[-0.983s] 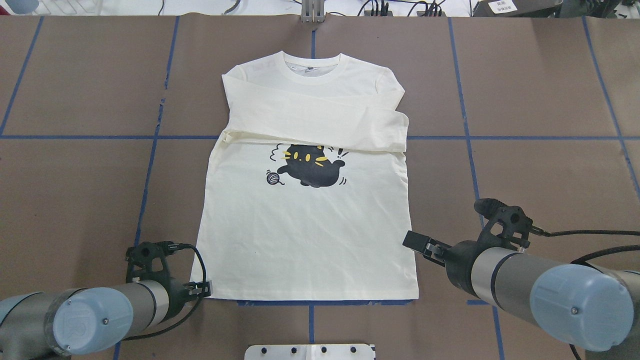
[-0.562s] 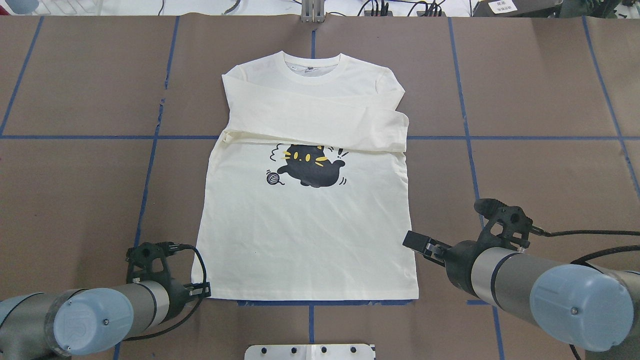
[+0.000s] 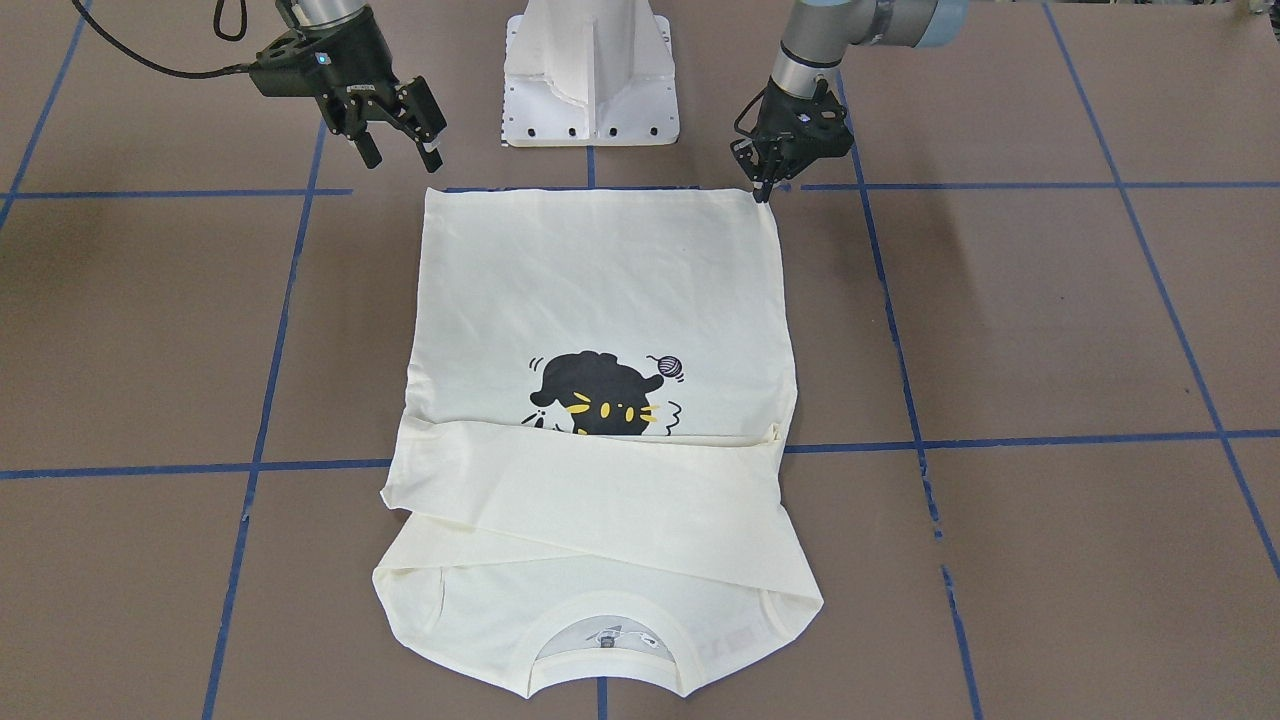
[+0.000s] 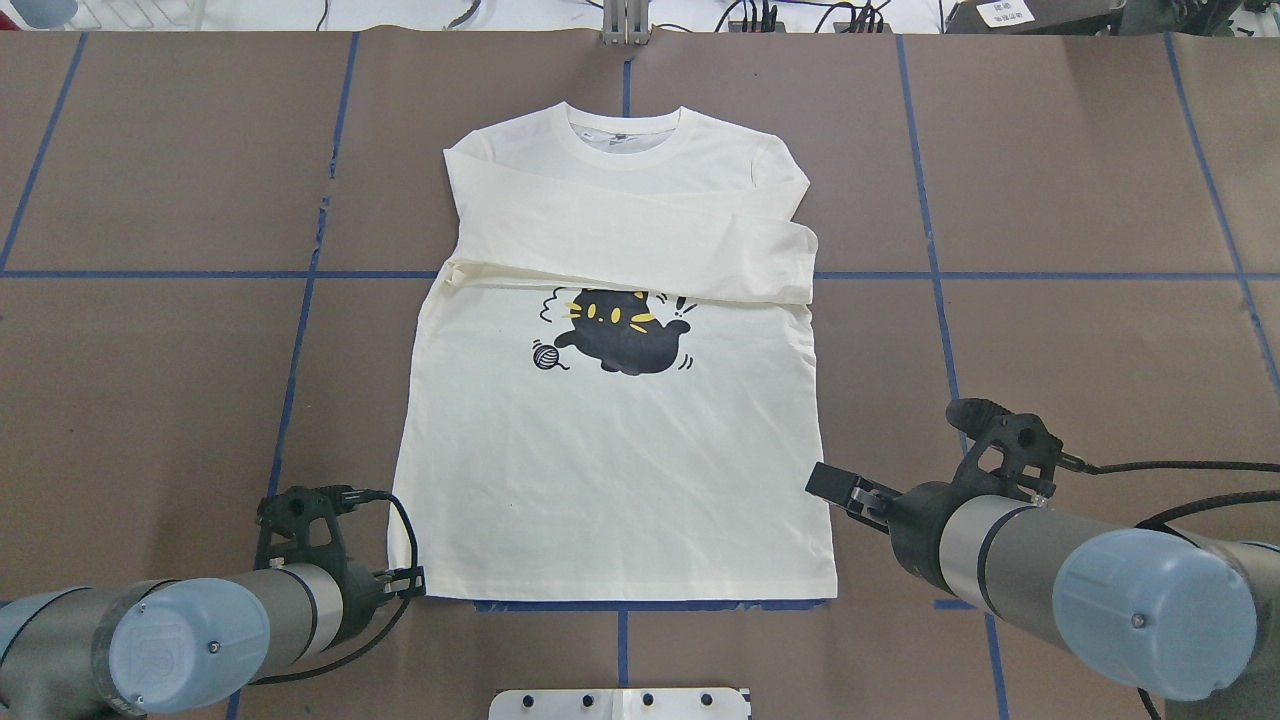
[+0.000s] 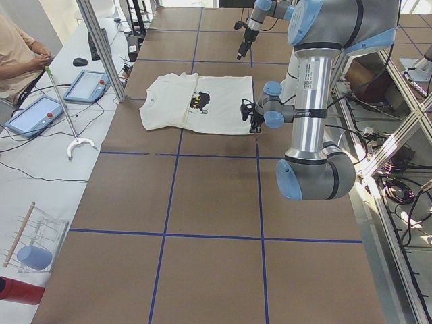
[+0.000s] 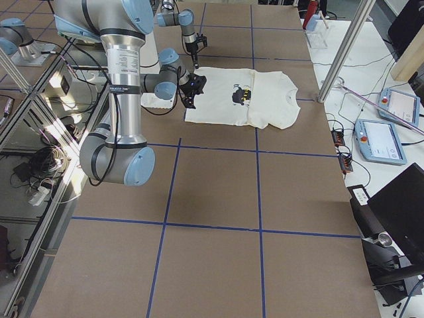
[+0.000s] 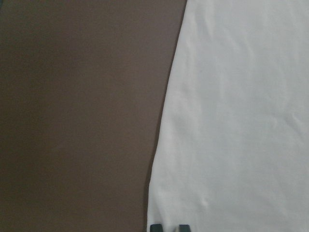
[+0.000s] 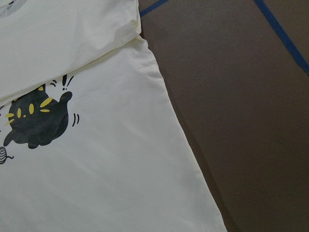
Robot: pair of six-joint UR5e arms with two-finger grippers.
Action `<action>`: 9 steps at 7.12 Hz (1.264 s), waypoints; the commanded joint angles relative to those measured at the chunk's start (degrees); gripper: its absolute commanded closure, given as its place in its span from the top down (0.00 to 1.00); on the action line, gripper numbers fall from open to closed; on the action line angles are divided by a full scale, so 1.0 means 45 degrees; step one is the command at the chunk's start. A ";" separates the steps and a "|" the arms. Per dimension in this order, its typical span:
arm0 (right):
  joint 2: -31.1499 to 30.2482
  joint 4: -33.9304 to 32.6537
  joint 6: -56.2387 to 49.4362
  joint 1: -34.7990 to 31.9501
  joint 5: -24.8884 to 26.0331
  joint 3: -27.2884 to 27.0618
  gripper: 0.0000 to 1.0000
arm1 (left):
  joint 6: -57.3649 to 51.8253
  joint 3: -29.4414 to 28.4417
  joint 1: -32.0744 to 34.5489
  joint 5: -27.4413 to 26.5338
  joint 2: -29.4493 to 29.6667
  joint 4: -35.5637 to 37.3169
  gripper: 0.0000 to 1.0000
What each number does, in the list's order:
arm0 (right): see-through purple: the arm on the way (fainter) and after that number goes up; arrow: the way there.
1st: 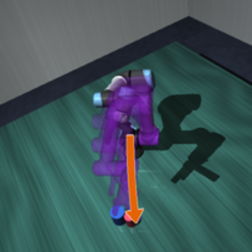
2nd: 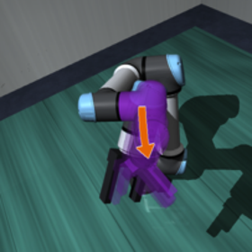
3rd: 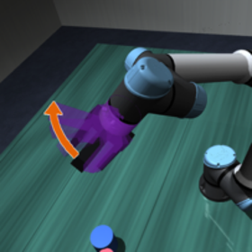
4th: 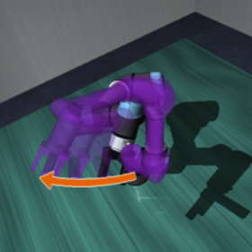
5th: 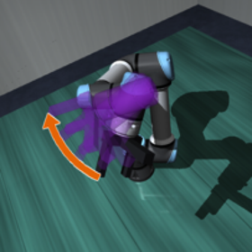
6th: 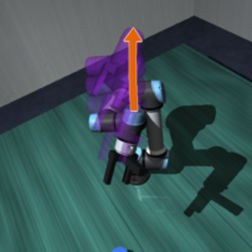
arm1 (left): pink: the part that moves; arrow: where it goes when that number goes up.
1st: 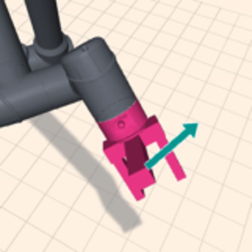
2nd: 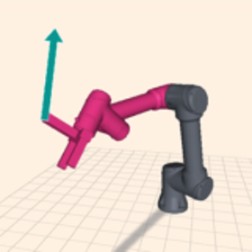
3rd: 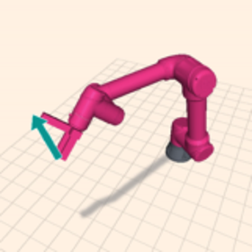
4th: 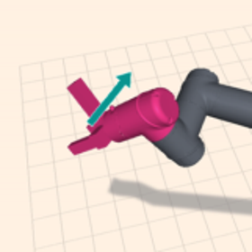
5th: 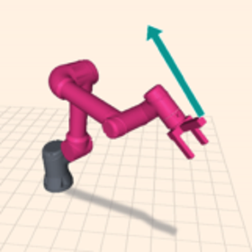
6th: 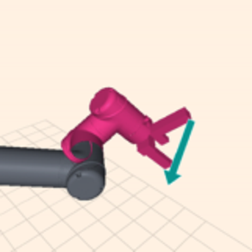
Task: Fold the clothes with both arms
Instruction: 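Lower both grippers and grasp the two hem corners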
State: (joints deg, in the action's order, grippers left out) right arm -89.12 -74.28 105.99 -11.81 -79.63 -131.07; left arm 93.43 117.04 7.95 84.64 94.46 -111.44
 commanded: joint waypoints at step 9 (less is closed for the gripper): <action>0.1011 -0.1930 0.2286 0.3094 0.3182 0.2499 0.70 | 0.0000 0.1178 0.0029 0.0196 0.0102 0.0019 0.00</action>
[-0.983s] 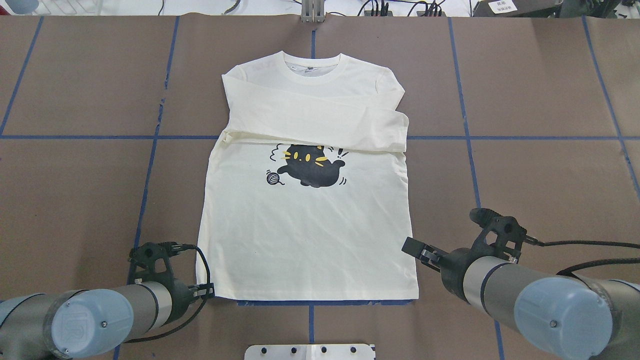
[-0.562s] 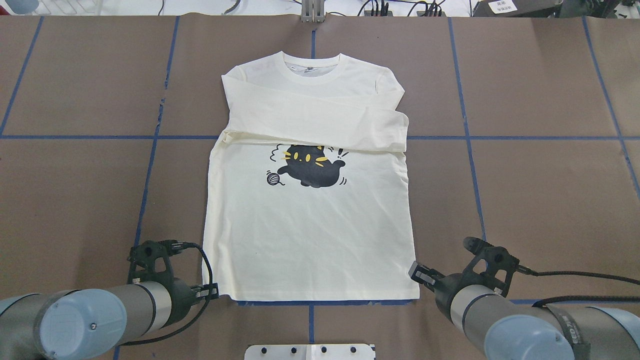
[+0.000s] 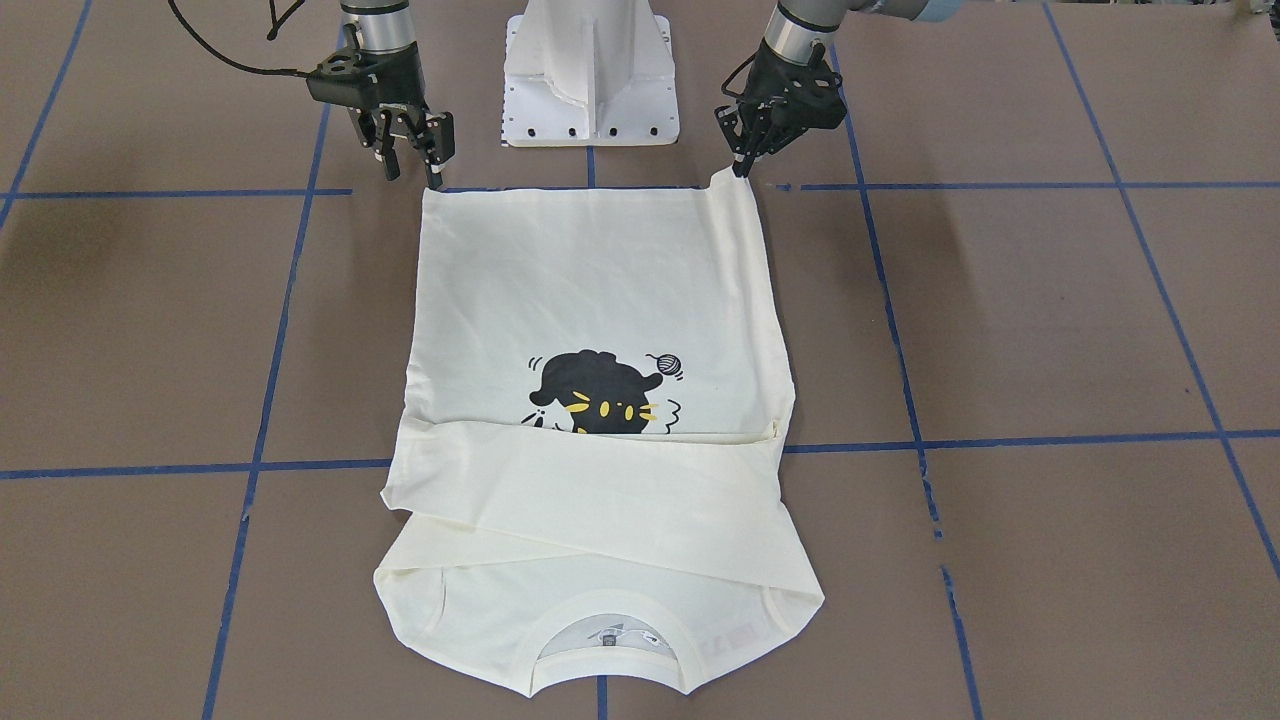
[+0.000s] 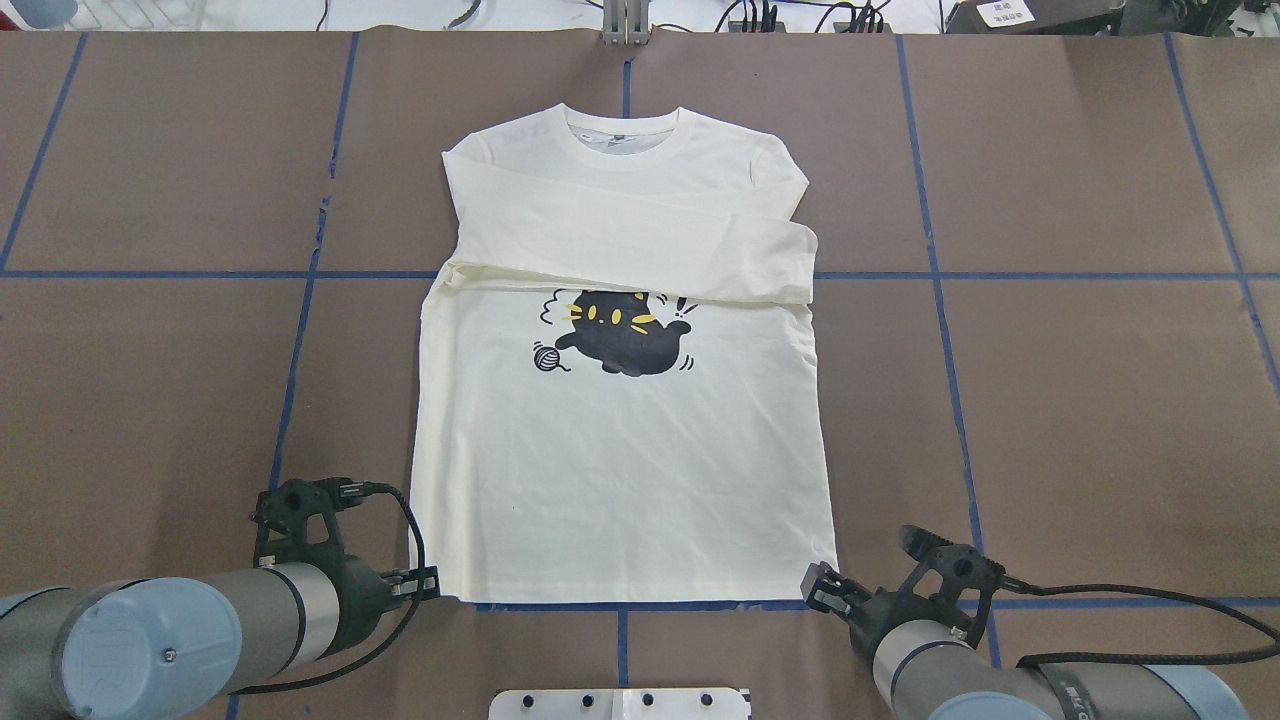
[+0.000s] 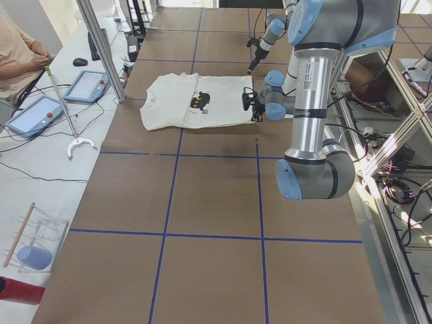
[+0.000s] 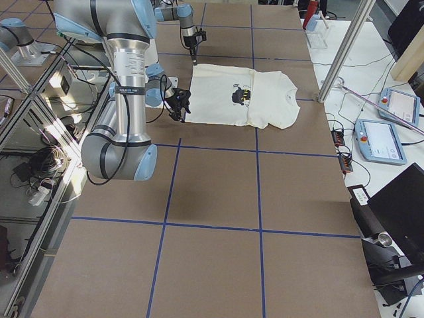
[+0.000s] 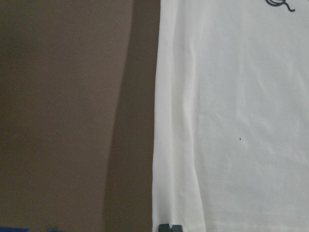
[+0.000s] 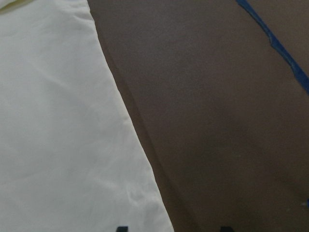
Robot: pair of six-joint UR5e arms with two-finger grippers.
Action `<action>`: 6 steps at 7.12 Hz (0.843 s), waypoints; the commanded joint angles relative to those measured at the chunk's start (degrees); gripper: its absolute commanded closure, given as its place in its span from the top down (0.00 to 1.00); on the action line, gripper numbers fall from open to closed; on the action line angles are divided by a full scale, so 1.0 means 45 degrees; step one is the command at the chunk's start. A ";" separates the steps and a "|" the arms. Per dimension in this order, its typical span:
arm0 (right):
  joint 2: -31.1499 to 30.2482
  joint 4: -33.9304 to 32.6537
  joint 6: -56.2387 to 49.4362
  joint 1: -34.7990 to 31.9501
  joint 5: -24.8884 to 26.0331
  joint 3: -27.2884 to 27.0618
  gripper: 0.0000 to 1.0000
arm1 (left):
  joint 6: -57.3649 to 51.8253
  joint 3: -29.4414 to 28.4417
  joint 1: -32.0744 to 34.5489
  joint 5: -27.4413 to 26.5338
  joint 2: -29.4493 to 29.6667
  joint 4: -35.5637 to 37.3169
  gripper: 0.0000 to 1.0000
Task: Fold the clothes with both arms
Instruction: 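Lower both grippers and grasp the two hem corners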
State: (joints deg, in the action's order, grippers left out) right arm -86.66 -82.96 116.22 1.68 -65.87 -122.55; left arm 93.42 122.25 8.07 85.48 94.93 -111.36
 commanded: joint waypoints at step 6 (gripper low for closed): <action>0.0488 -0.0002 0.0013 0.0037 0.0710 0.0730 0.06 | 0.0020 0.0001 0.0023 -0.0011 -0.0061 0.0000 0.00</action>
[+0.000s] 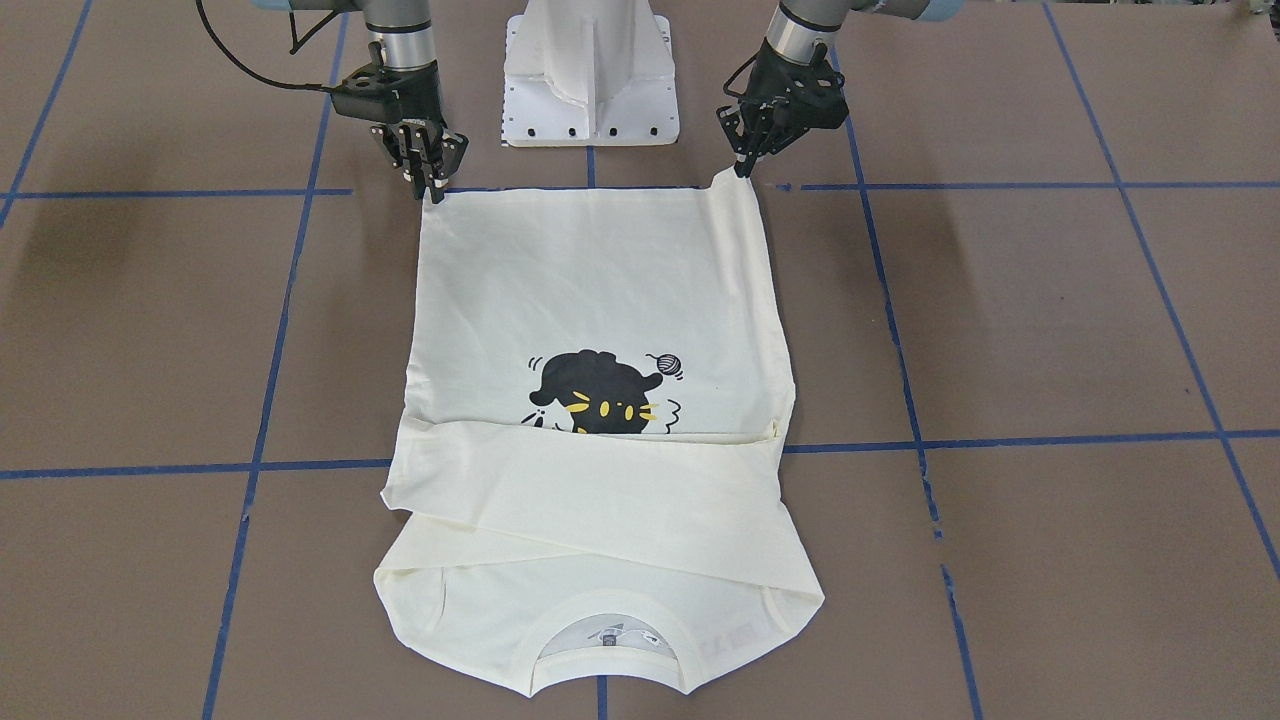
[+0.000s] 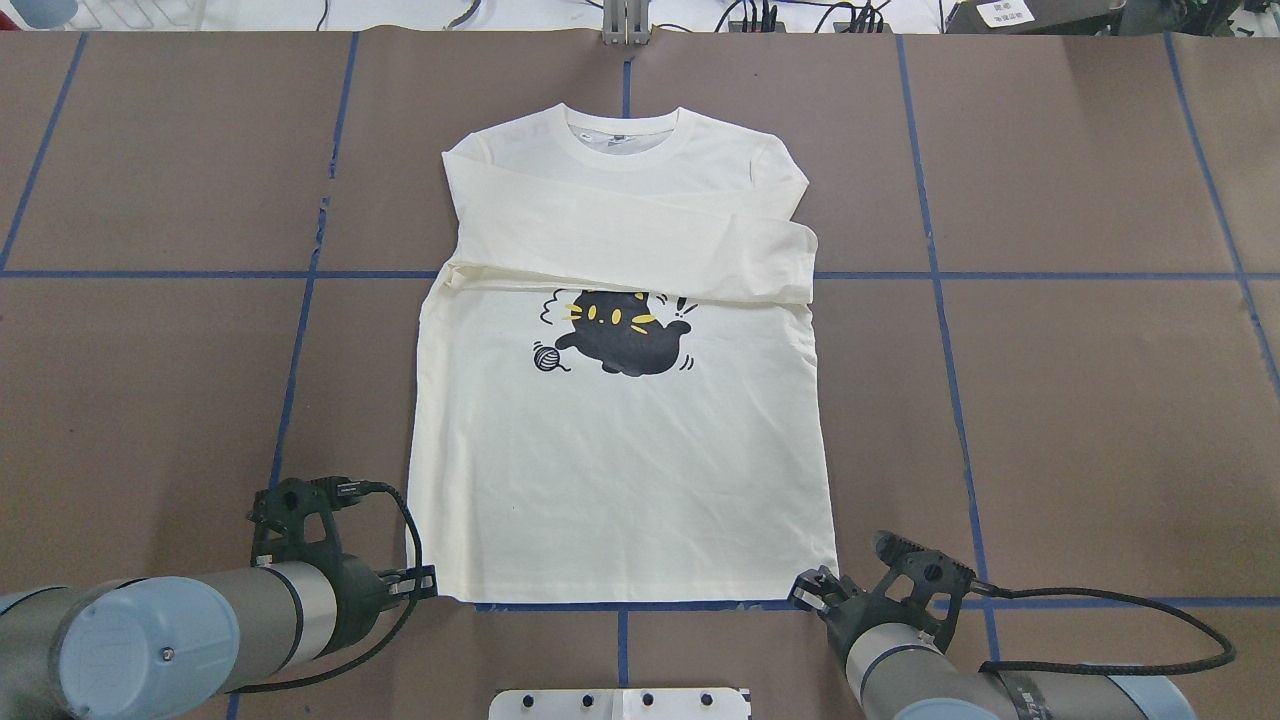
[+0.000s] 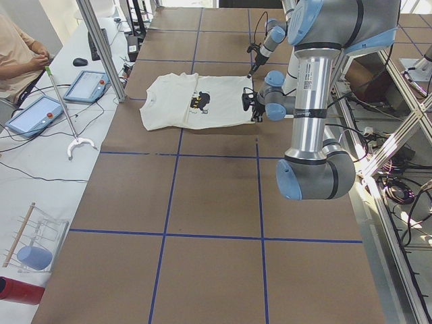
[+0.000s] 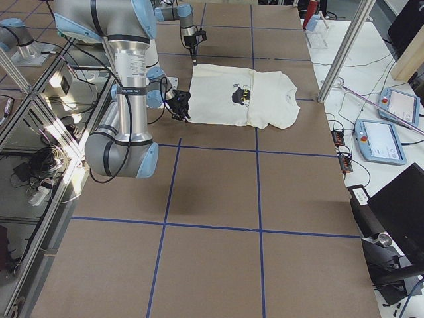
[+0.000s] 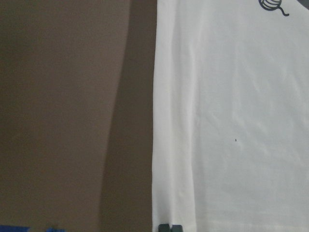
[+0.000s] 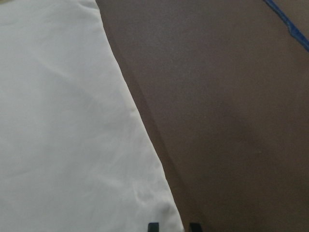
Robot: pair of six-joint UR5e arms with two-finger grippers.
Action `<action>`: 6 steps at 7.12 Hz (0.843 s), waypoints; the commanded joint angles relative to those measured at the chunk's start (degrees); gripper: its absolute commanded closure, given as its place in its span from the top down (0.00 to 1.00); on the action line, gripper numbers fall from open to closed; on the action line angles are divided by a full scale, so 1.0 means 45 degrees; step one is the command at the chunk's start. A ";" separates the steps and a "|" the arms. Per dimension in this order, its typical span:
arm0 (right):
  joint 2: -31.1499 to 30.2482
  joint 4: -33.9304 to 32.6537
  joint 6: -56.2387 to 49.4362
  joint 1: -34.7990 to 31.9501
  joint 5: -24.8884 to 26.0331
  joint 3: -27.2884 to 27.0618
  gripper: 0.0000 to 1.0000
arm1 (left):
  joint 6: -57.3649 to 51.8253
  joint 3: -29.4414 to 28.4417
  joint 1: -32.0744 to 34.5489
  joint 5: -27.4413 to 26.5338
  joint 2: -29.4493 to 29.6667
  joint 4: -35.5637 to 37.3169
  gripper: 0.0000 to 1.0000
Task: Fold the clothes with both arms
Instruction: 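Lower both grippers and grasp the two hem corners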
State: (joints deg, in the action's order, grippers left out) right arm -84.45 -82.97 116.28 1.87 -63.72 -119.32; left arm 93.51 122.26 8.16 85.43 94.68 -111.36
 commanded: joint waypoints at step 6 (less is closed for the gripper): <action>-0.1097 -0.2895 -0.0039 0.0596 -0.0192 -0.5128 0.00 | -0.0195 0.4939 0.0160 0.1831 0.0228 0.4680 0.00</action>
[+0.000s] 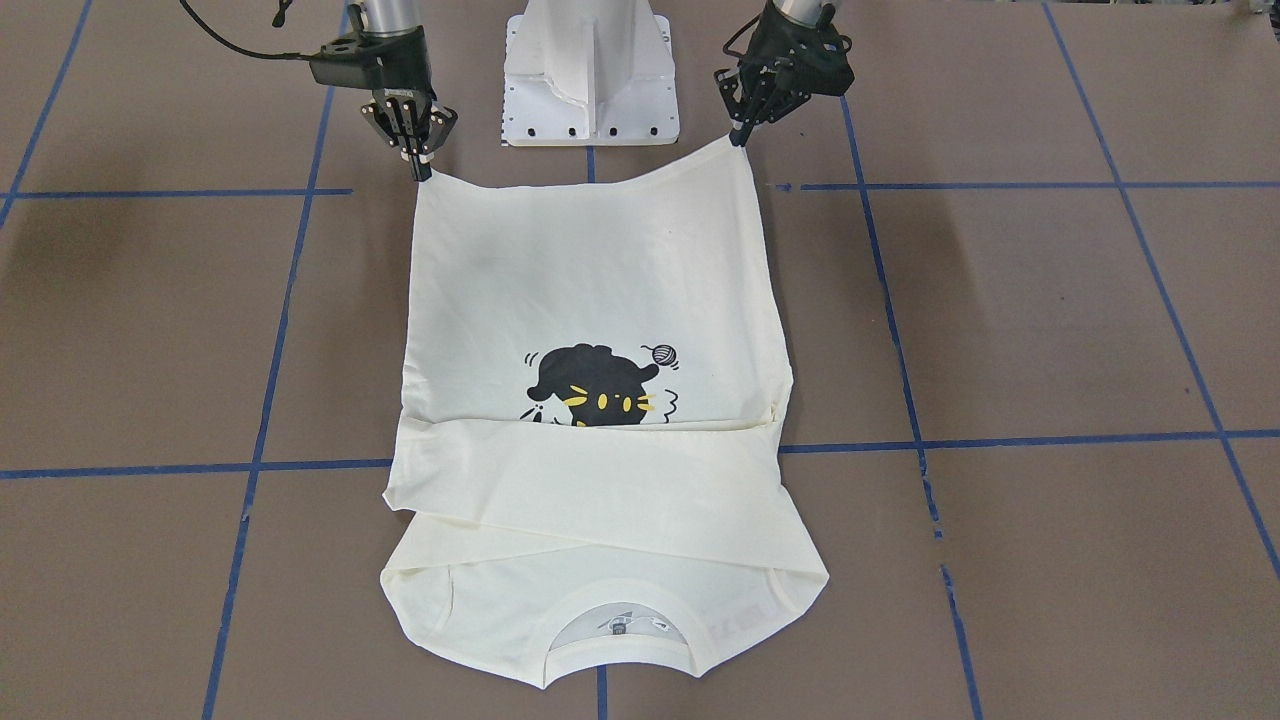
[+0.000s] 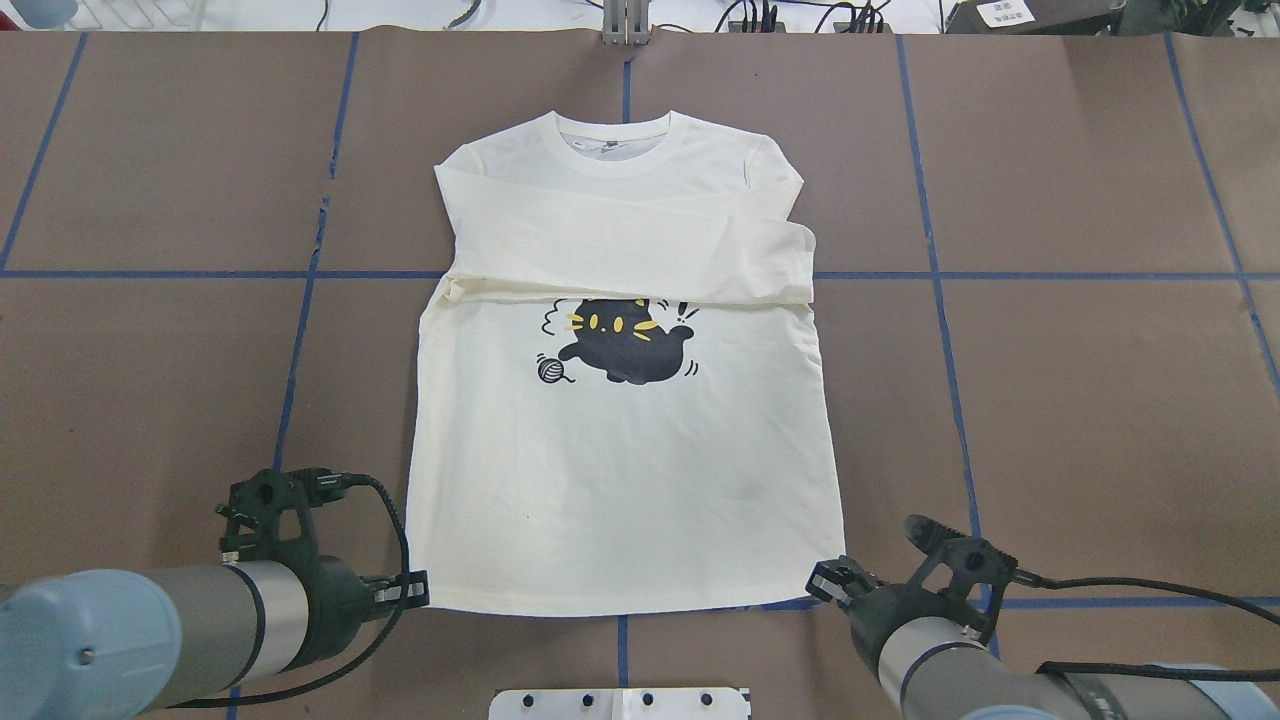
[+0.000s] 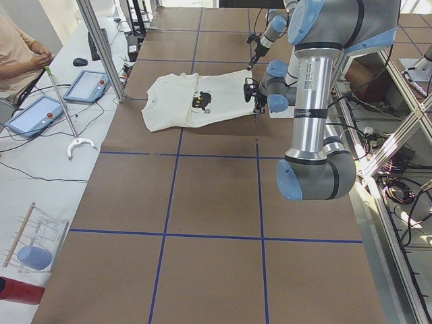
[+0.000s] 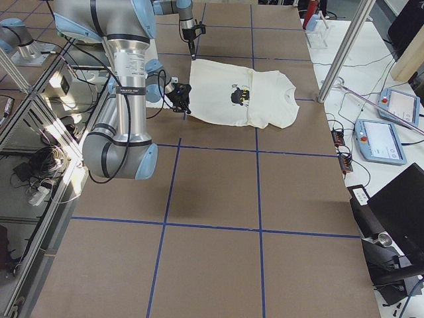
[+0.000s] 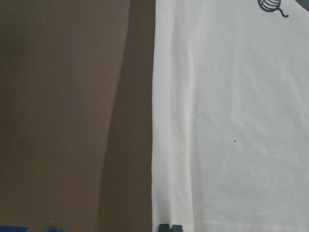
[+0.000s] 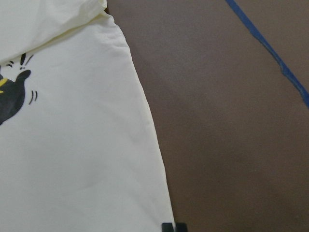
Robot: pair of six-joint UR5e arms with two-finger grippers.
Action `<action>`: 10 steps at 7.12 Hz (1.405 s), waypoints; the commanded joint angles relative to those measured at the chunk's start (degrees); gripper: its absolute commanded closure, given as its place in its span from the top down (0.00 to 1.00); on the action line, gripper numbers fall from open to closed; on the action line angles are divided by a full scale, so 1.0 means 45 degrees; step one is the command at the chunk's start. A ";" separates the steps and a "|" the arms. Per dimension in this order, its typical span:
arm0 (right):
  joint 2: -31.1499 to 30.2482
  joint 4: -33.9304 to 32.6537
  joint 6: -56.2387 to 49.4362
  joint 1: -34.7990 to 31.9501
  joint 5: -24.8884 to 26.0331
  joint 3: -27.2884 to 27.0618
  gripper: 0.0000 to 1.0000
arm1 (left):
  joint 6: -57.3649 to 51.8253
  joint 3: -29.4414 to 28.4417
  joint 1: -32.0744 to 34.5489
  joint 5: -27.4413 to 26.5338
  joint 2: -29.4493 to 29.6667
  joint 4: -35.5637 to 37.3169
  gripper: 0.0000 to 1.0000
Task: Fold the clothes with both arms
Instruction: 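Lift the hem with both grippers and fold it toward the collar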
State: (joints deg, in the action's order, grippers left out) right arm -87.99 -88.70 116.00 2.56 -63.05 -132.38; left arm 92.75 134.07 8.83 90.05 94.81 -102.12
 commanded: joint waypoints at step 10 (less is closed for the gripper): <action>0.5856 -0.4026 -0.4505 -0.7576 -0.5285 0.1299 0.00 | -0.7326 -0.1480 0.6901 0.2431 0.4432 0.5467 0.00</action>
State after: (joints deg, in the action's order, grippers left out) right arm -64.29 -108.96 97.53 -28.10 -85.97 -132.73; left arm 63.31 133.52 36.56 100.29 111.34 -76.99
